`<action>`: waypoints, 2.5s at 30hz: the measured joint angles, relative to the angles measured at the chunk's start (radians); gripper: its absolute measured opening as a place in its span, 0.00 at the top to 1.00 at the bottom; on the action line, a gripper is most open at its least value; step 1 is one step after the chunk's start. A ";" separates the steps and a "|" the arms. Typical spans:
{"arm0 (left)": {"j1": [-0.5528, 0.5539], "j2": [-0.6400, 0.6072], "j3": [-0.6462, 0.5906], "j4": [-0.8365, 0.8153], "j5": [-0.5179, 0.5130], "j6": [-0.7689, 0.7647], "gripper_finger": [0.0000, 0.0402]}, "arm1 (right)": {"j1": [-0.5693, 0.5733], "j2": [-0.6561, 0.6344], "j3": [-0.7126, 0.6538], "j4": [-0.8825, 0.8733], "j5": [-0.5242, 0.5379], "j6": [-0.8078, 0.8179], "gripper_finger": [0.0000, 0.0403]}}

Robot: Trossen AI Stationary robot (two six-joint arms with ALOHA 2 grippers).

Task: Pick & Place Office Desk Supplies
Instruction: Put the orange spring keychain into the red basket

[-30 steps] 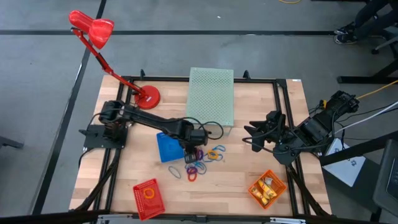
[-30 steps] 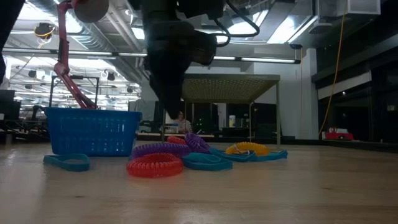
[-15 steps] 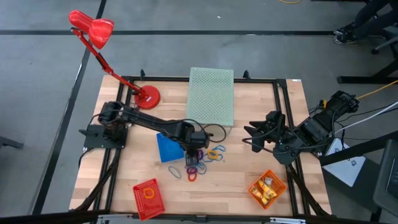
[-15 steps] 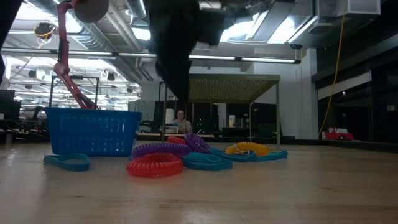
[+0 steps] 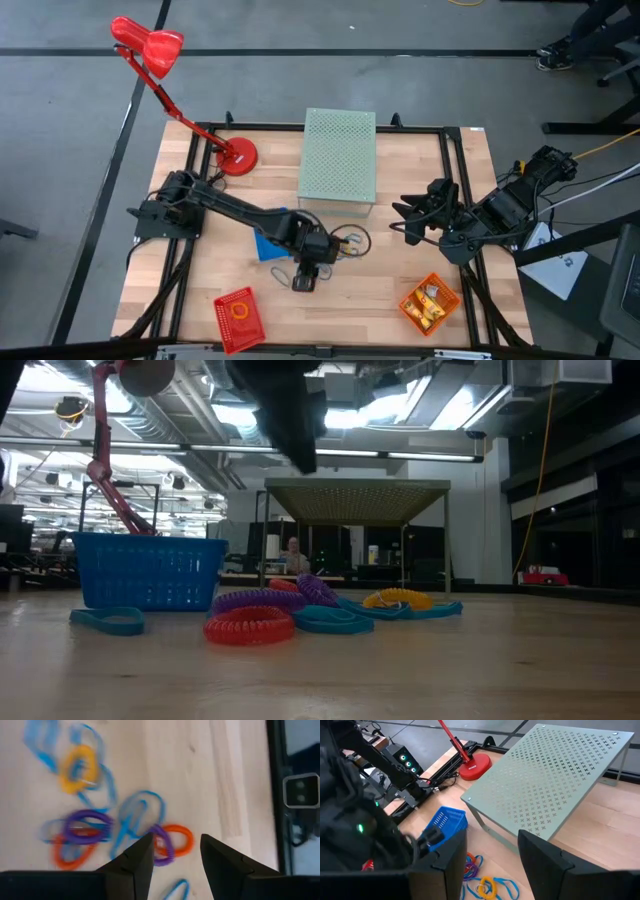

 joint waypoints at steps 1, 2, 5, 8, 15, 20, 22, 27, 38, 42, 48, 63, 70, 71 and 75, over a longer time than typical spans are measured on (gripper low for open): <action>-0.010 0.013 0.000 0.004 0.010 -0.014 0.61 | 0.000 0.000 0.000 0.000 0.000 -0.002 0.56; -0.019 0.027 0.000 0.006 0.013 -0.027 0.61 | 0.000 0.000 0.000 0.000 -0.002 -0.002 0.56; -0.044 0.068 0.000 0.024 0.018 -0.067 0.61 | 0.000 0.000 0.000 0.002 -0.017 -0.012 0.56; -0.056 0.098 -0.001 0.056 0.019 -0.106 0.61 | 0.000 0.000 0.000 0.012 -0.026 -0.025 0.56; -0.056 0.136 -0.001 0.082 0.010 -0.170 0.66 | 0.000 0.000 0.000 0.013 -0.064 -0.052 0.56; -0.079 0.147 -0.001 0.099 0.066 -0.151 0.70 | 0.000 0.000 0.000 0.014 -0.068 -0.054 0.56; -0.093 0.155 0.000 0.090 0.096 -0.191 0.70 | 0.000 0.000 0.000 0.014 -0.068 -0.054 0.56; -0.124 0.163 0.000 0.087 0.078 -0.268 0.67 | 0.000 0.000 0.000 0.015 -0.071 -0.074 0.56; -0.121 0.195 0.000 0.075 -0.016 -0.313 0.65 | 0.000 0.000 0.000 0.026 -0.071 -0.077 0.56; -0.129 0.236 0.000 0.073 0.043 -0.318 0.65 | 0.000 0.000 0.000 0.035 -0.071 -0.076 0.56; -0.137 0.250 0.002 0.066 -0.030 -0.385 0.65 | 0.000 0.000 0.000 0.035 -0.071 -0.077 0.56; -0.088 0.251 -0.001 0.058 0.034 -0.379 0.97 | 0.000 0.000 0.000 0.034 -0.070 -0.096 0.56; -0.008 0.220 -0.004 0.214 0.212 -0.345 0.99 | 0.000 0.000 0.000 0.035 -0.068 -0.096 0.56; 0.006 0.209 -0.005 0.253 0.253 -0.338 0.99 | 0.000 0.000 0.000 0.035 -0.068 -0.096 0.56; 0.063 0.176 -0.002 0.473 0.473 -0.335 0.99 | 0.000 0.000 0.000 0.035 -0.068 -0.098 0.56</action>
